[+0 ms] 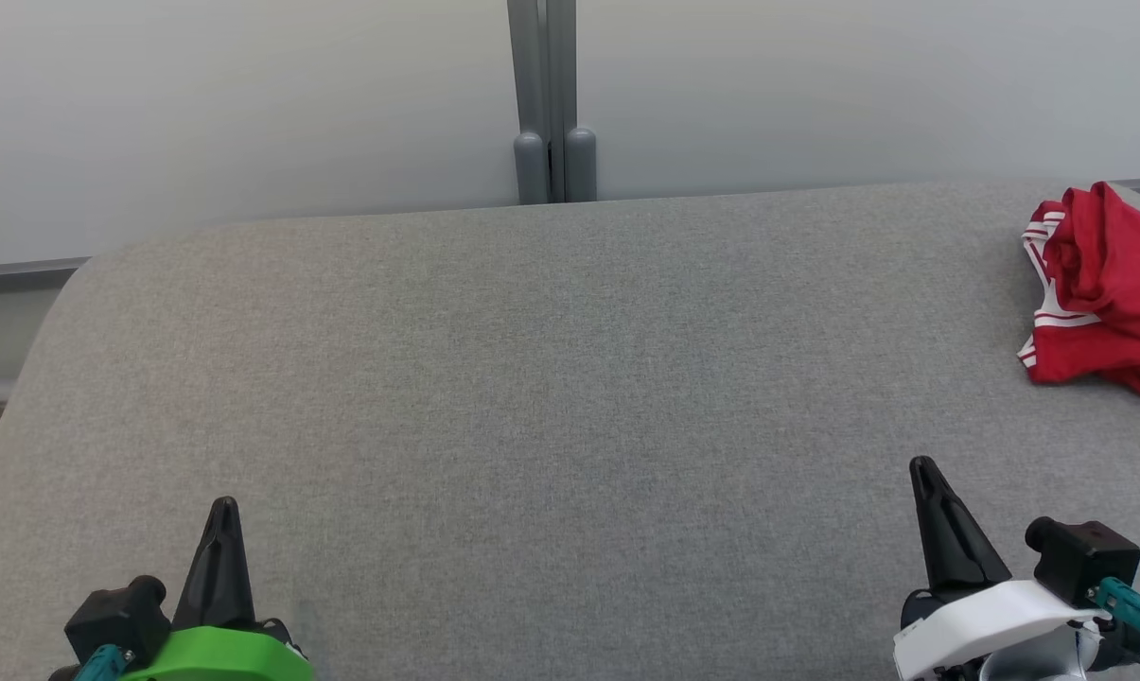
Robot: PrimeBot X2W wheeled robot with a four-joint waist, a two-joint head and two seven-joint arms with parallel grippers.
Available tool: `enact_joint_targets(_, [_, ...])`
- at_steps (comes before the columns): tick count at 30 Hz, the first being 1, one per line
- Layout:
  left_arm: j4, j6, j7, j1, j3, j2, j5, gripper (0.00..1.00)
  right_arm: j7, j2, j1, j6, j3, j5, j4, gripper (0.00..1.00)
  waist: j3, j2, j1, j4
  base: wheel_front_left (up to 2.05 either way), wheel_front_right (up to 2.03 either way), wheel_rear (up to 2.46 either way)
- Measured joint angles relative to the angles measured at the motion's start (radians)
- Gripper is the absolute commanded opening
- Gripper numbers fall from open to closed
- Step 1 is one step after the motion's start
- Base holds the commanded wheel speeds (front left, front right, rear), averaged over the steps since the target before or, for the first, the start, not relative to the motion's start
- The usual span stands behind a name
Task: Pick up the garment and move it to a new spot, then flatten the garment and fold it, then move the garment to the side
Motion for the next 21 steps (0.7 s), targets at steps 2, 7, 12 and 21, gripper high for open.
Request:
enact_joint_targets(2, [0.000, -0.001, 0.008, 0.000, 0.002, -0.001, -0.038, 0.00, 0.007, 0.000, -0.002, 0.000, -0.001, 0.038, 0.005, 0.00, 0.000, 0.0000, 0.0000, 0.000, 0.00, 0.00, 0.00])
enact_joint_targets(7, [0.000, -0.005, 0.031, -0.003, 0.008, -0.005, -0.124, 0.00, 0.019, -0.001, -0.009, 0.000, -0.004, 0.134, 0.018, 0.00, 0.001, 0.0000, 0.0000, -0.001, 0.00, 0.00, 0.00])
enact_joint_targets(12, [0.000, -0.010, 0.050, -0.006, 0.015, -0.010, -0.204, 0.00, 0.033, -0.002, -0.019, 0.000, -0.009, 0.219, 0.029, 0.00, 0.002, 0.0000, 0.0000, -0.002, 0.00, 0.00, 0.00])
enact_joint_targets(21, [0.000, -0.018, 0.085, -0.018, 0.028, -0.016, -0.344, 0.00, 0.054, -0.003, -0.039, 0.000, -0.017, 0.365, 0.048, 0.00, 0.003, 0.0000, 0.0000, -0.004, 0.00, 0.00, 0.00])
